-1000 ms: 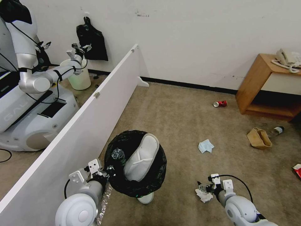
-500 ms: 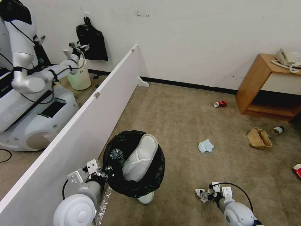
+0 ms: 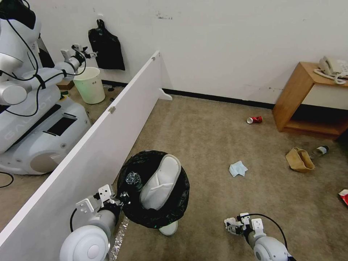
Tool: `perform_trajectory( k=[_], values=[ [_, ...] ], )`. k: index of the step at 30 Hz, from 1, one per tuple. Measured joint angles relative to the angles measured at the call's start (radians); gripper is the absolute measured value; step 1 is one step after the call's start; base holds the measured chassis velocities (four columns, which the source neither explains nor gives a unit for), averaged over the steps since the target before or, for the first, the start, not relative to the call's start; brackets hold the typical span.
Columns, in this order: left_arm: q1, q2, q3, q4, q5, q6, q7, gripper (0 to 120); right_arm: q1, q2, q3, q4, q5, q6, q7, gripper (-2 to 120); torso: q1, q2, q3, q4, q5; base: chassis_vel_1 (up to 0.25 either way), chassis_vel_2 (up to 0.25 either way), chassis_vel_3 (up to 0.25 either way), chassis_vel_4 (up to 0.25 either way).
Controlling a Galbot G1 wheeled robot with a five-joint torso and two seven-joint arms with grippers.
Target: Pick up the trash bin, then pick up the garbage from the floor and place it into the trash bin.
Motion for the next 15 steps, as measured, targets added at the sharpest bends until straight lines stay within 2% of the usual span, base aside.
perform_trajectory(
  k=[15],
  values=[
    [-0.001, 0.023, -0.009, 0.001, -0.010, -0.007, 0.000, 0, 0.007, 0.047, -0.013, -0.020, -0.011, 0.000, 0.000, 100, 0.000, 0.000, 0.000, -0.0001, -0.0002, 0.000, 0.000, 0.000, 0.000]
  ],
)
